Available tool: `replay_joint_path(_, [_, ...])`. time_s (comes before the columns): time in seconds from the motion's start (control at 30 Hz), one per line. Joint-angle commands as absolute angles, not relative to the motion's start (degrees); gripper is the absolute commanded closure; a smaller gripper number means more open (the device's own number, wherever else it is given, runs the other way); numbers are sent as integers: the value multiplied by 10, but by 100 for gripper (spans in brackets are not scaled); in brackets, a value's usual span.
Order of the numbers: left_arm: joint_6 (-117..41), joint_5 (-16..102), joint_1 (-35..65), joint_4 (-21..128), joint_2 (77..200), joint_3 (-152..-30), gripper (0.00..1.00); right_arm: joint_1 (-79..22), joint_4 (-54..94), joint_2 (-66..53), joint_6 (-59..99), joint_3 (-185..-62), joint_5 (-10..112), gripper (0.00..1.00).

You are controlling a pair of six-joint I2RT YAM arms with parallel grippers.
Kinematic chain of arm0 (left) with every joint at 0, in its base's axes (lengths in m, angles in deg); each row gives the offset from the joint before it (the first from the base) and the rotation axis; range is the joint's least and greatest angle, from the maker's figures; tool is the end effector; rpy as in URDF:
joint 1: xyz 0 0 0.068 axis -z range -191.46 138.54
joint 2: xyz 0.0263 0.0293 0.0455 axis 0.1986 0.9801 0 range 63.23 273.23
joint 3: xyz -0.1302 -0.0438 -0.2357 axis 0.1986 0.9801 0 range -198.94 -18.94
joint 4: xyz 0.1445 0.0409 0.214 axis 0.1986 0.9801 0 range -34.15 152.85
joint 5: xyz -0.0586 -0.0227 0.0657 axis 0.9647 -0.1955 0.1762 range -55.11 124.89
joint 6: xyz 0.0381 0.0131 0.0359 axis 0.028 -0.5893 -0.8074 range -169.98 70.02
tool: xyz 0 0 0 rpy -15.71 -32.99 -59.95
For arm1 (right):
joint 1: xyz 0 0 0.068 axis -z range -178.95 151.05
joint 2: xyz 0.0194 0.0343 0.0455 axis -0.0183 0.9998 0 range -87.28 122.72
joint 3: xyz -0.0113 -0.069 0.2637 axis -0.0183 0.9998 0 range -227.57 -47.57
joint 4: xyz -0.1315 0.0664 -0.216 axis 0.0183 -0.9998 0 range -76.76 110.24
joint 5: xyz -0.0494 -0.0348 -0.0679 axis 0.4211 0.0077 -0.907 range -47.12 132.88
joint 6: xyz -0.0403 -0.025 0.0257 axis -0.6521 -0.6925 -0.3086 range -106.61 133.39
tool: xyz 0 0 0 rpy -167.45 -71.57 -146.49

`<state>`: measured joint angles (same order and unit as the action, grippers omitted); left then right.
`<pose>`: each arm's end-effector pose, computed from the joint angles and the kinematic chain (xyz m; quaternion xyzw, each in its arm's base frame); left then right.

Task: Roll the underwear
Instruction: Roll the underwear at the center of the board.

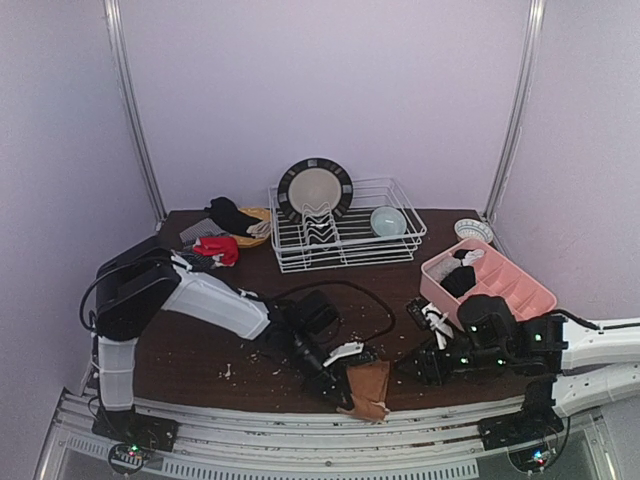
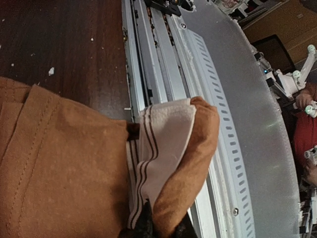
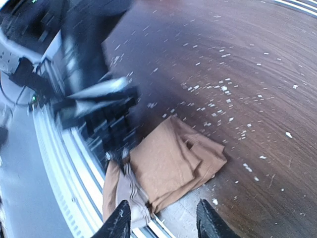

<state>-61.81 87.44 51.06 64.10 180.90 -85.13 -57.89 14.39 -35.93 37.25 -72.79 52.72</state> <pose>0.1551 -0.3593 0.1103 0.6151 0.6198 -0.4865 0.0287 0.0948 0.1694 0.2079 -0.3023 0.8183 0.3758 0.3128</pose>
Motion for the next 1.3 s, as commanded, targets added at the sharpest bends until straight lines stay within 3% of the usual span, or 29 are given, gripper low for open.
replay_joint_path(0.0, [-543, 927, 491, 691, 1836, -864, 100, -635, 114, -360, 325, -740, 479, 55])
replay_joint_path(0.4, [-451, 891, 460, 775, 1899, -912, 100, -738, 176, -231, 292, -784, 423, 54])
replay_joint_path(0.5, [-427, 880, 450, 772, 1908, -906, 100, -746, 177, -192, 279, -812, 400, 61])
replay_joint_path(0.57, [-415, 864, 443, 783, 1915, -908, 100, -746, 168, -167, 268, -832, 393, 75])
replay_joint_path(0.63, [-404, 853, 437, 795, 1920, -911, 100, -746, 171, -146, 262, -840, 391, 80])
replay_joint_path(0.9, [-395, 827, 427, 838, 1949, -936, 100, -753, 125, -95, 242, -883, 407, 70])
replay_joint_path(1.1, [-394, 809, 425, 855, 1961, -950, 100, -730, 47, -17, 317, -892, 424, 82])
replay_joint_path(1.27, [-400, 797, 425, 872, 1973, -960, 100, -730, 33, -18, 350, -865, 418, 83])
